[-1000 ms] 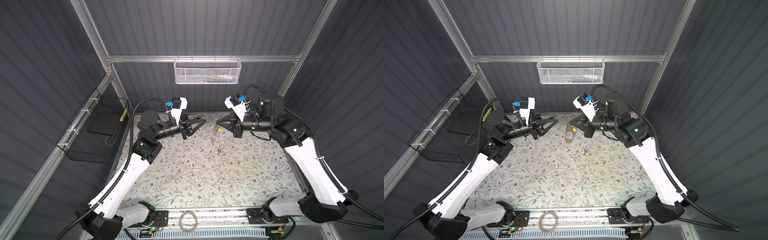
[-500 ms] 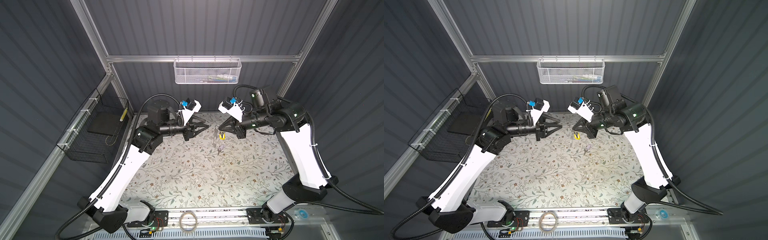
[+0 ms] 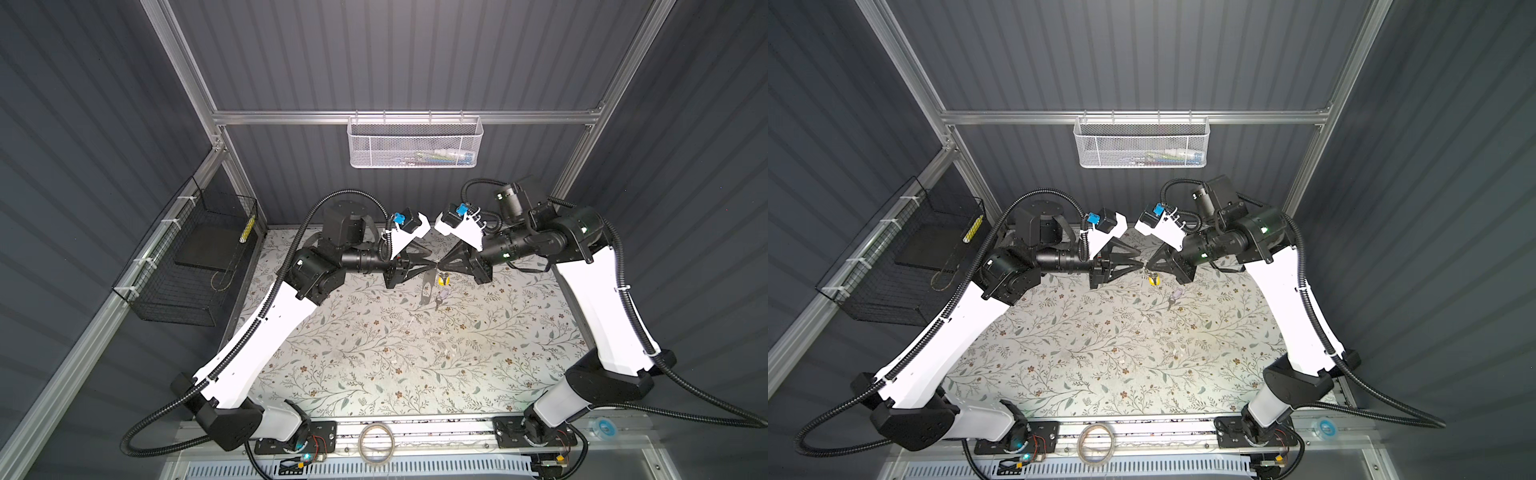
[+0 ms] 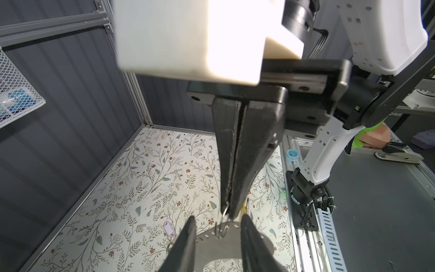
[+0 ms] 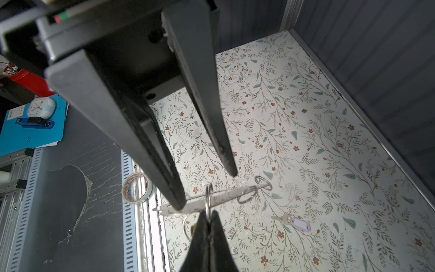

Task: Attach keys to a key ring
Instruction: Insert the key into the keyring.

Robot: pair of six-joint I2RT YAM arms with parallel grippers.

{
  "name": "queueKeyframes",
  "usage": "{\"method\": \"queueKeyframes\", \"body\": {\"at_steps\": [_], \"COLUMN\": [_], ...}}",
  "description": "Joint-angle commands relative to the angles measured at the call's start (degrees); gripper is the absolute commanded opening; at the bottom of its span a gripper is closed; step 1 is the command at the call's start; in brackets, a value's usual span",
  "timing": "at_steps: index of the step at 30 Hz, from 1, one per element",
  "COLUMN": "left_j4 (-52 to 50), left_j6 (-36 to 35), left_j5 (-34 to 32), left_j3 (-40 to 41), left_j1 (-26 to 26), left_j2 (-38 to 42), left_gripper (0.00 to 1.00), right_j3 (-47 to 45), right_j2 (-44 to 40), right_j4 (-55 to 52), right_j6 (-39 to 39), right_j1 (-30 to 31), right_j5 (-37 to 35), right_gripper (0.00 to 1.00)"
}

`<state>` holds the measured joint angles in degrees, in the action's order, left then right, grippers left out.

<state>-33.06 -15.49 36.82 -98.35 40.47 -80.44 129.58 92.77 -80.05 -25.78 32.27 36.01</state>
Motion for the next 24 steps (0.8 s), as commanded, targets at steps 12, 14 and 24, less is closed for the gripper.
{"method": "queueKeyframes", "body": {"at_steps": [12,14,24], "left_j4": [-3.50,-3.91,-3.13], "left_j6": [-2.93,-3.03,-2.81], "left_j5": [2.20,2.37,3.43], "left_j3": [-2.74,-2.95,-1.72], "left_j1": [0.11,0.14,0.14], "left_j2": [-2.10,-2.40,-1.96], "left_gripper": [0.28,0.27,0.14], "right_j3": [0.40,0.48,0.42], "right_j2": [-1.25,-1.21,-0.85], "right_j4": [0.12,0.18,0.21], "right_j6": [-0.63,-0.54,-0.45], "right_j1": [-0.14,-0.16,-0.18], "right_j5": [3.79,3.80,4.23], "right_gripper": [0.00,0.00,0.00]}}
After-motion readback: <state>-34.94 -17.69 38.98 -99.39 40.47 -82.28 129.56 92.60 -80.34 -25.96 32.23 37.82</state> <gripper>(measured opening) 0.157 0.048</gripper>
